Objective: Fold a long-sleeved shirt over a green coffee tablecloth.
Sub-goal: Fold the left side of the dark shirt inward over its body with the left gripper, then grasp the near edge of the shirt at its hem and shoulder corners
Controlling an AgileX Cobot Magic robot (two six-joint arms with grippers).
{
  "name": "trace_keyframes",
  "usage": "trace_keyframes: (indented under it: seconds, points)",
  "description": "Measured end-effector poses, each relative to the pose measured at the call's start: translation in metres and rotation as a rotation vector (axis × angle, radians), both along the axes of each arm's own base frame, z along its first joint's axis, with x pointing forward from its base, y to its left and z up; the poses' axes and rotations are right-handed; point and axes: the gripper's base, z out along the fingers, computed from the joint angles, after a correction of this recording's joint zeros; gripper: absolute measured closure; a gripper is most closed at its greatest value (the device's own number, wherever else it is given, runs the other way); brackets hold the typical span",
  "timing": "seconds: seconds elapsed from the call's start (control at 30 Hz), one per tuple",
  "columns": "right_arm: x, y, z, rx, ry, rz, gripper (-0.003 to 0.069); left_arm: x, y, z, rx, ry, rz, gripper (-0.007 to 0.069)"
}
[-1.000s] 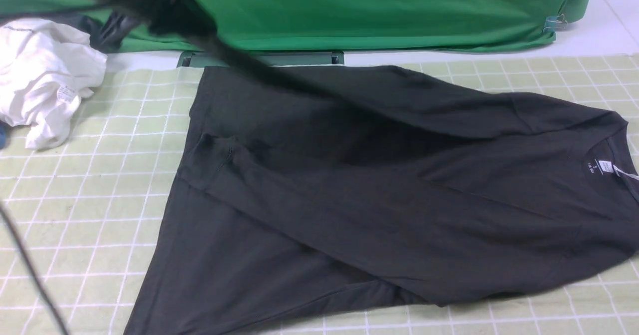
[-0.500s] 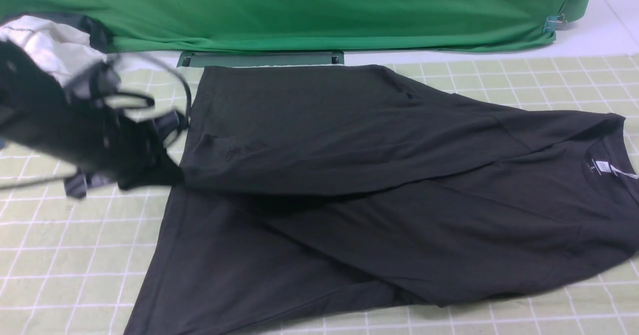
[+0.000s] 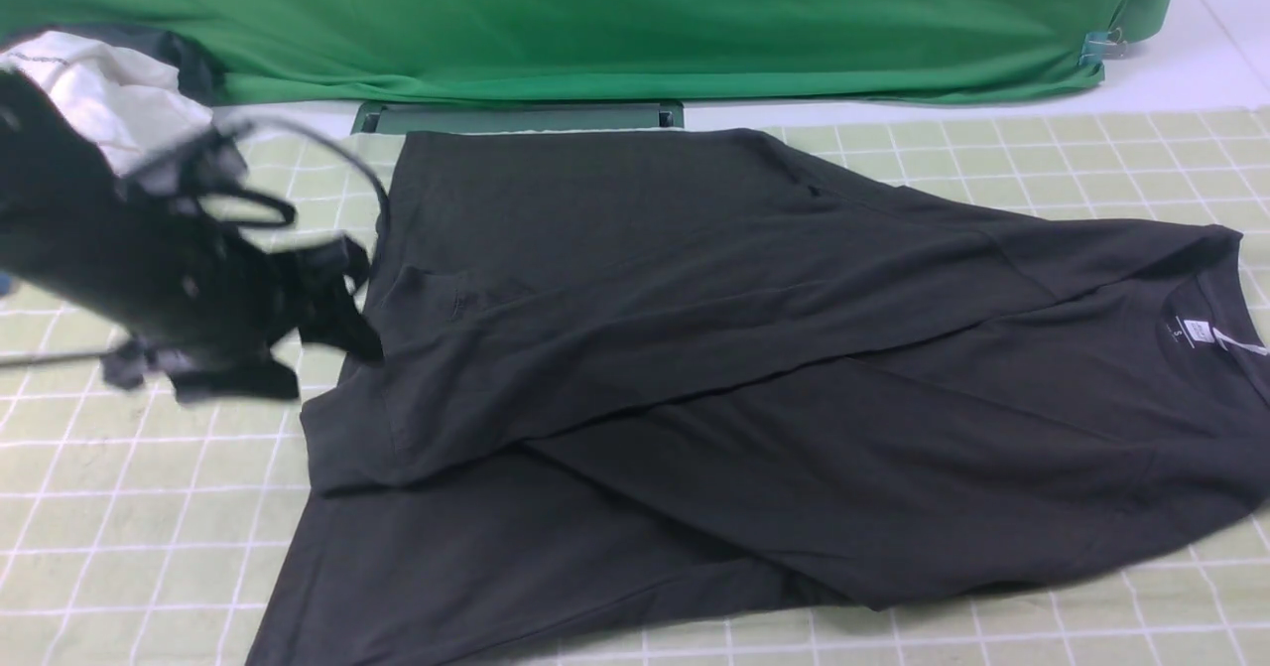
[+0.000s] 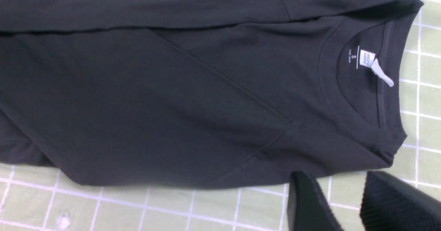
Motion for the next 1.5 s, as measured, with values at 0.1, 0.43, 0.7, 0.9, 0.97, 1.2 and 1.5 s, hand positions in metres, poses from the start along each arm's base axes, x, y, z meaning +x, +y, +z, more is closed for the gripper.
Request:
trace_keyframes:
  seconds: [0.1, 0.43, 0.7, 0.9, 0.97, 1.2, 1.5]
  points:
    - [0.0, 0.0, 0.0, 0.0, 0.0, 0.0, 0.0419, -0.005, 0.001, 0.023, 0.016, -0.039, -0.012, 0.0102]
    - [0.0, 0.0, 0.0, 0.001, 0.0, 0.001, 0.0419, -0.083, 0.004, -0.038, 0.087, 0.303, -0.064, 0.0147]
    - [0.0, 0.002, 0.0, 0.028, 0.004, 0.0, 0.0419, -0.115, 0.007, -0.094, 0.112, 0.321, -0.001, 0.0219]
    - [0.0, 0.002, 0.0, 0.033, 0.005, 0.001, 0.0419, -0.11, 0.006, -0.095, 0.091, 0.26, 0.043, 0.0226]
    - [0.0, 0.002, 0.0, 0.032, 0.005, 0.002, 0.0419, -0.107, 0.006, -0.096, 0.078, 0.247, 0.062, 0.0226]
    - [0.0, 0.003, 0.0, 0.034, 0.004, 0.002, 0.0419, -0.102, 0.003, -0.106, 0.056, 0.275, 0.043, 0.0236]
    - [0.0, 0.003, 0.0, 0.042, 0.001, 0.003, 0.0419, -0.099, 0.001, -0.105, 0.034, 0.271, -0.001, 0.0435]
